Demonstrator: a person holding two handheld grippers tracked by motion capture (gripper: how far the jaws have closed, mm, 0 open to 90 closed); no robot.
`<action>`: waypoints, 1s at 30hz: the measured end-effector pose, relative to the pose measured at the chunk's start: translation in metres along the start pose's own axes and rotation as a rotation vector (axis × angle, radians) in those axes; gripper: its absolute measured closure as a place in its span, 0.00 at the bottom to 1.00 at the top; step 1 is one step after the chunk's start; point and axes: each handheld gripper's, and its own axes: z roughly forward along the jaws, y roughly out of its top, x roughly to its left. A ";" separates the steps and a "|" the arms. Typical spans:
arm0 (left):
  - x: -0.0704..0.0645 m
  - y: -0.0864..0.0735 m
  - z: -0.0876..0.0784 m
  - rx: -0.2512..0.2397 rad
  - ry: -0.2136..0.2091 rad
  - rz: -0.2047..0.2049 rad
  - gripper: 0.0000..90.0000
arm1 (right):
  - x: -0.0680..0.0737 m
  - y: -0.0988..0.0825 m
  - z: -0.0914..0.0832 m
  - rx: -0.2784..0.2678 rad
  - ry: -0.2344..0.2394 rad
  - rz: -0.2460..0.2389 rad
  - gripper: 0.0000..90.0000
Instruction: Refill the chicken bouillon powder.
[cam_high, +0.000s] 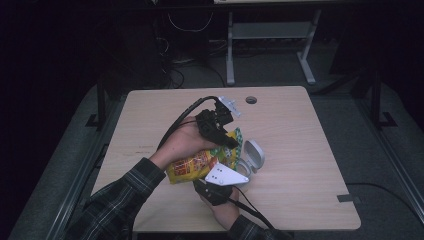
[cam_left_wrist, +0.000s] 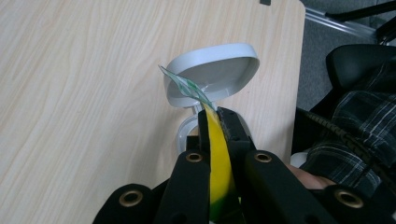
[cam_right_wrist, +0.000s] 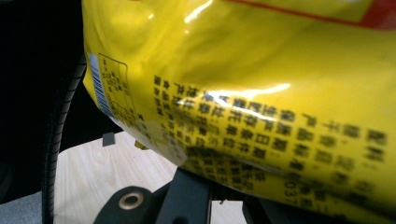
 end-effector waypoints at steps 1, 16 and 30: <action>0.000 -0.001 -0.001 -0.005 -0.003 0.000 1.00 | 0.000 0.000 0.000 0.001 -0.001 -0.003 1.00; -0.002 -0.022 -0.030 -0.101 -0.036 -0.010 1.00 | -0.001 -0.001 0.001 0.017 -0.005 0.007 1.00; 0.000 -0.072 -0.071 -0.302 -0.059 -0.044 1.00 | -0.002 -0.002 0.002 0.025 -0.013 0.019 1.00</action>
